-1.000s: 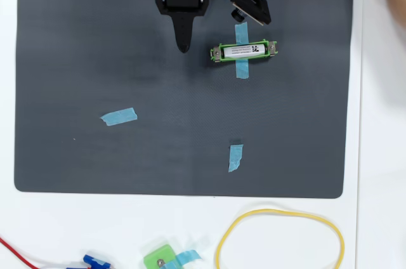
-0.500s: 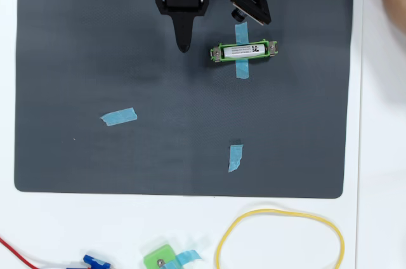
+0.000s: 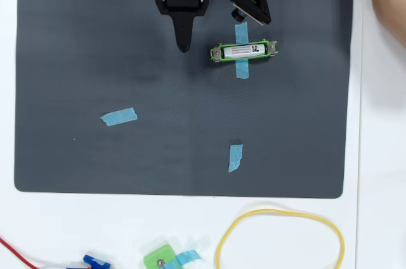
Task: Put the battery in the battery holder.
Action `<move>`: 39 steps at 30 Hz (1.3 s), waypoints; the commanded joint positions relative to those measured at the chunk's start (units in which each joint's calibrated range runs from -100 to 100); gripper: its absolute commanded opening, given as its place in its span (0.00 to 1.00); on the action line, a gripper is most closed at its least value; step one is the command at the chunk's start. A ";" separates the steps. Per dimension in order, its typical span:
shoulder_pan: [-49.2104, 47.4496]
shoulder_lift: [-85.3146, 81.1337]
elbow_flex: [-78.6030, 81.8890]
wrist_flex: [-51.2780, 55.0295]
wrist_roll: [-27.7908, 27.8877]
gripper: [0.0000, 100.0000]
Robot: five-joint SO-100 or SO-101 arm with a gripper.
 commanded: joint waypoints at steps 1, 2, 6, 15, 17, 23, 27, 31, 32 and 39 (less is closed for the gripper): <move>0.25 -0.51 0.45 0.08 0.20 0.00; 0.25 -0.51 0.45 0.08 0.20 0.00; 0.14 -0.51 0.45 0.08 0.20 0.00; -0.07 -0.51 0.45 -0.09 0.20 0.00; -0.07 -0.51 0.45 -0.18 0.20 0.00; -0.07 -0.51 0.45 -0.35 0.20 0.00; 0.14 -0.42 0.45 -0.44 0.20 0.00; 0.14 -0.42 0.45 -0.44 0.20 0.00; 0.14 -0.42 0.45 -0.44 0.20 0.00; 0.14 -0.42 0.45 -0.44 0.20 0.00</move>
